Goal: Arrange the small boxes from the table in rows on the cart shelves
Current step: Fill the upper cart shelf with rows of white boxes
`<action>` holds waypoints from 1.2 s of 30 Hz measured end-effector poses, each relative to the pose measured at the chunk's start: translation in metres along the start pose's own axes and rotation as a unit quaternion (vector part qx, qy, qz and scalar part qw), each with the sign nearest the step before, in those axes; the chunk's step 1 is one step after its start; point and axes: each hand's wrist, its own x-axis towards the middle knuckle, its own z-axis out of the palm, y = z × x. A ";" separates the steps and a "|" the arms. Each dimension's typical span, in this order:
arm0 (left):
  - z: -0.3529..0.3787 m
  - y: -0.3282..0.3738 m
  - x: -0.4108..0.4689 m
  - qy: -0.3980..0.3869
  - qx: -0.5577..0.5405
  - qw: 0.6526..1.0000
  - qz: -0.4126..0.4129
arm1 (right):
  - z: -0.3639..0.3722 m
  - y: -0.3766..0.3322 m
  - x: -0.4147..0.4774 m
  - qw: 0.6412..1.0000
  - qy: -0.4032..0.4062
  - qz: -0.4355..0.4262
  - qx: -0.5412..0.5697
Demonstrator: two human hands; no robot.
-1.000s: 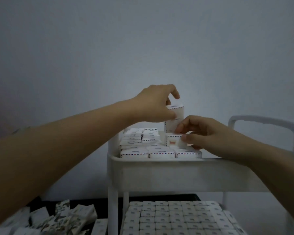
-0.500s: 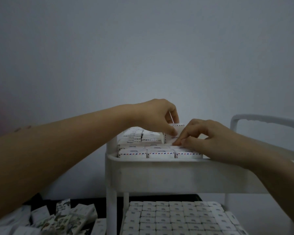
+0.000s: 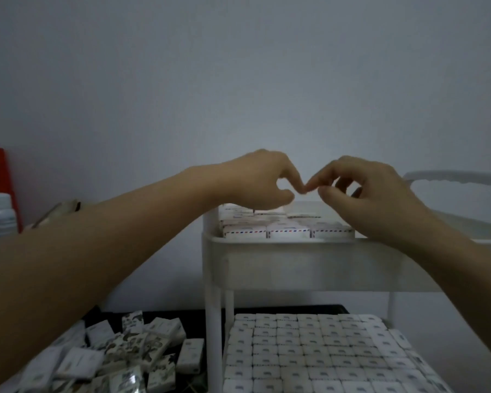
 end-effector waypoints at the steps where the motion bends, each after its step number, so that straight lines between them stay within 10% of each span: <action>1: -0.005 -0.001 -0.009 0.035 0.004 0.999 0.002 | 0.004 -0.008 -0.002 0.999 0.020 -0.016 0.028; 10: 0.025 -0.041 -0.184 0.355 -0.075 0.929 -0.081 | 0.083 -0.106 -0.046 0.960 -0.050 -0.101 0.256; 19: 0.210 -0.107 -0.319 0.225 -0.161 0.901 -0.335 | 0.250 -0.104 -0.080 0.954 -0.282 0.055 0.087; 24: 0.234 -0.138 -0.334 0.198 -0.140 0.891 -0.385 | 0.336 -0.063 -0.097 0.836 -0.505 0.169 -0.130; 36: 0.236 -0.235 -0.312 -0.042 0.082 0.941 -0.324 | 0.348 -0.064 -0.121 0.809 -0.491 0.121 -0.301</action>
